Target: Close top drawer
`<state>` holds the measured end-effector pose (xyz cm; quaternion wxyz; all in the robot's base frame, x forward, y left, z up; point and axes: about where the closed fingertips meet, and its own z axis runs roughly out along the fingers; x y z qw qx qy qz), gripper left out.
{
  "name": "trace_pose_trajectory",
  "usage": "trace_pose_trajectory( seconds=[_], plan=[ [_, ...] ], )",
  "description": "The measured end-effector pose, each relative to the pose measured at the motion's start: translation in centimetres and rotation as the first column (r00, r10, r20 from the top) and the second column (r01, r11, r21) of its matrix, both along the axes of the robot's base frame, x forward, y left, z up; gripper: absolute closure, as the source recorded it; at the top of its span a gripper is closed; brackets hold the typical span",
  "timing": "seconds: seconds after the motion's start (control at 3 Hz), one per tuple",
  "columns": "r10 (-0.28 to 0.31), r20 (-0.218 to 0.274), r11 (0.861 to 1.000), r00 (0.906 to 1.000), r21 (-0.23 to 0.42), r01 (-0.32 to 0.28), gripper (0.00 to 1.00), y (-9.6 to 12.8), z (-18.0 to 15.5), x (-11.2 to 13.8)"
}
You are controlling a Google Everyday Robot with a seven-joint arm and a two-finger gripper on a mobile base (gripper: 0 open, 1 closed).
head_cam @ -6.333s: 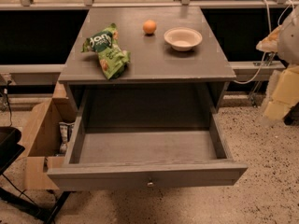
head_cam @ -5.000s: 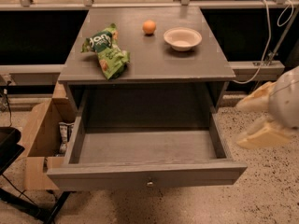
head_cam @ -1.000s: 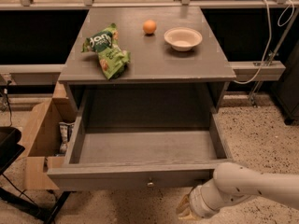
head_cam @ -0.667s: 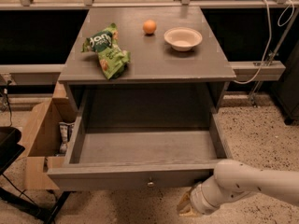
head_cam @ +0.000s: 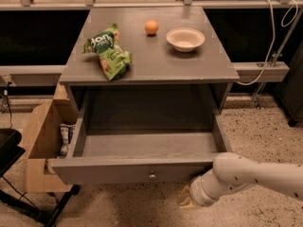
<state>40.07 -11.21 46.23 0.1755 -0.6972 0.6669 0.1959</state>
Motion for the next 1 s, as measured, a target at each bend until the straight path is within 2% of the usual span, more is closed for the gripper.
trace_pose_trajectory(
  seconds=[1.0],
  plan=[
    [0.047,-0.012,0.999,0.9988,-0.005,-0.047,1.00,1.8,0.1,6.2]
  ],
)
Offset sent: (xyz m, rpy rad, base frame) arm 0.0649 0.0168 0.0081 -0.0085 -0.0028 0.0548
